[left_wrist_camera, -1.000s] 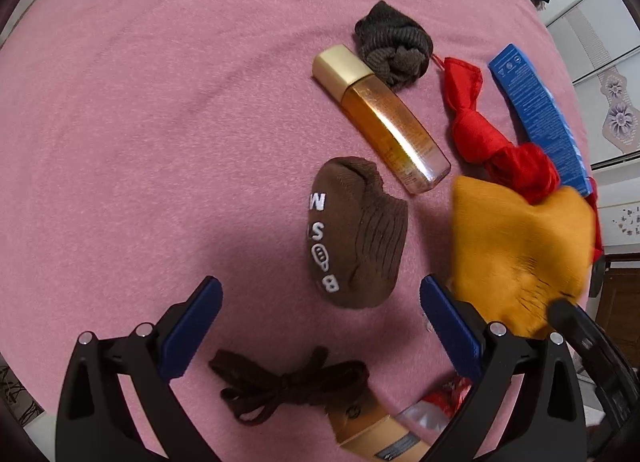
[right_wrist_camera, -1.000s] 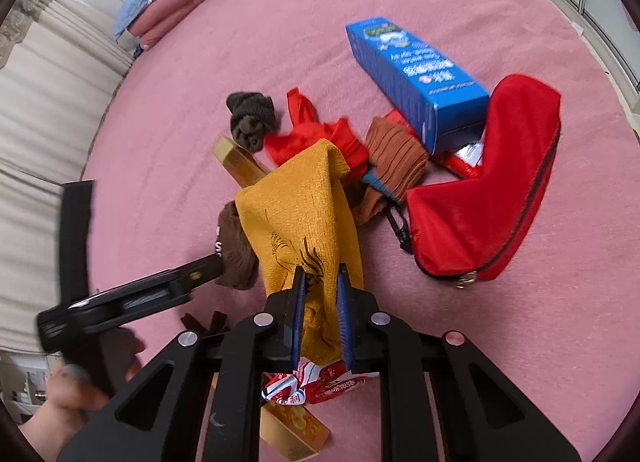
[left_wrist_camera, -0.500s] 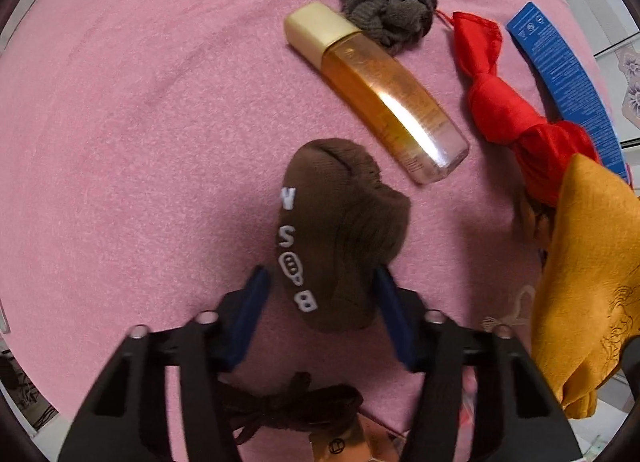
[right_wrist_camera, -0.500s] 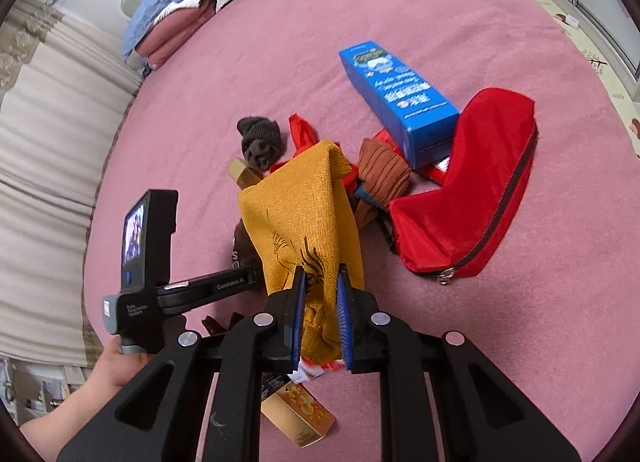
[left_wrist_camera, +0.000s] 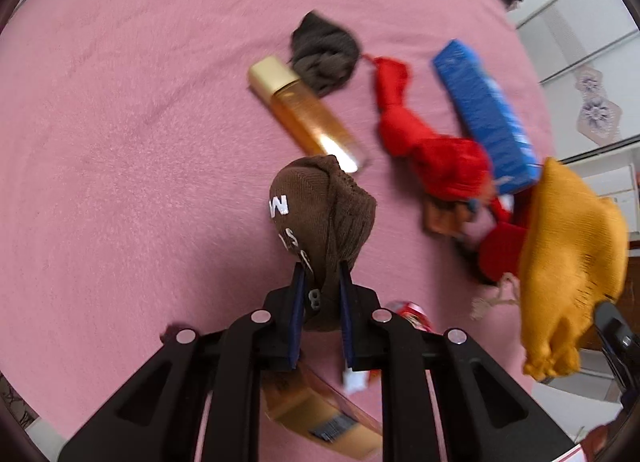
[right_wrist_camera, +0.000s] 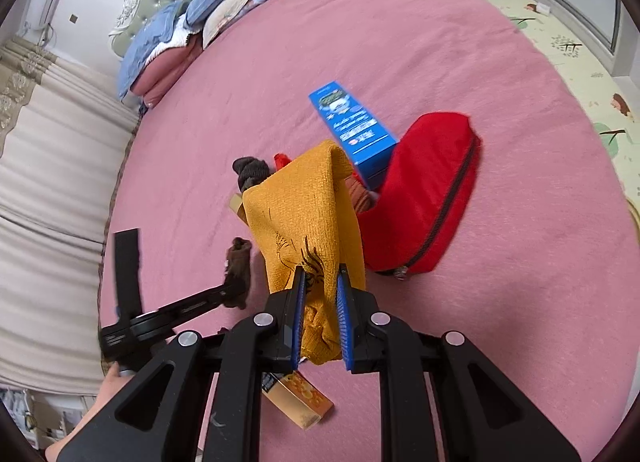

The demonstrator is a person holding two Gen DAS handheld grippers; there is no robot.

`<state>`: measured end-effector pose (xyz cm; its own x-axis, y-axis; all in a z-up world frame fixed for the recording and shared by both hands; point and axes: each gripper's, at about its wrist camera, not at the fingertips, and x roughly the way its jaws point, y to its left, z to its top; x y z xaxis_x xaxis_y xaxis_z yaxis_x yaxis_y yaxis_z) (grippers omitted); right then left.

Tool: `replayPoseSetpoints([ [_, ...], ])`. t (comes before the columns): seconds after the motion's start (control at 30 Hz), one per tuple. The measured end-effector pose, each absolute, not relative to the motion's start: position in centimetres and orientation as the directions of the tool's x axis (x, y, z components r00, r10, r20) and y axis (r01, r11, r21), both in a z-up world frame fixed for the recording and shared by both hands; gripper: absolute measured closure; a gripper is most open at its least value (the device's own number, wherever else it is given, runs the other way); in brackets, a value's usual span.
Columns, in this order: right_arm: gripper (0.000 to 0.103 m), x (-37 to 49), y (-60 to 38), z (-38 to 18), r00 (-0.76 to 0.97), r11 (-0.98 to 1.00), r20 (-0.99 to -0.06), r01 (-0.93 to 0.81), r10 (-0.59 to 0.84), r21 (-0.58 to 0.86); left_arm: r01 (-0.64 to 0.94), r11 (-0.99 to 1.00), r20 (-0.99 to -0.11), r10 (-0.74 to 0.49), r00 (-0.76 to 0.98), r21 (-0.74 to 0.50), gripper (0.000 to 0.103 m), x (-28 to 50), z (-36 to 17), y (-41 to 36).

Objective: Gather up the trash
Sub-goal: 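Carry the hat and sock over the yellow bin and open both tools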

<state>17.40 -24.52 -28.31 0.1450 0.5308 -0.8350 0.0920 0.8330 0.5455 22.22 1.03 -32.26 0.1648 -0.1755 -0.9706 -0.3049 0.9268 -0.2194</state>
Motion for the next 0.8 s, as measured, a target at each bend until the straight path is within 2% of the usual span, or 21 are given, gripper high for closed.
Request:
replayPoseSetpoints([
  [0.3,0.088,15.0,-29.2,-25.1,0.2,0.831,-0.832,0.117,0.517,0.544,-0.184,0.924,-0.927,-0.29,0.236,-0.336,0.087,19.3,-25.5,-4.9],
  [0.43,0.088,13.5,-32.7,-23.7,0.234,0.831,-0.834,0.141,0.499,0.537,-0.1,0.932,-0.918,-0.318,0.238,-0.349,0.087,17.5,-22.9,-9.1],
  [0.8,0.088,9.7,-45.0,-21.4,0.305,0.837,-0.858,0.244,0.413,0.49,0.08,0.914,-0.89,-0.405,0.209,-0.398,0.087,16.2,-20.0,-23.7],
])
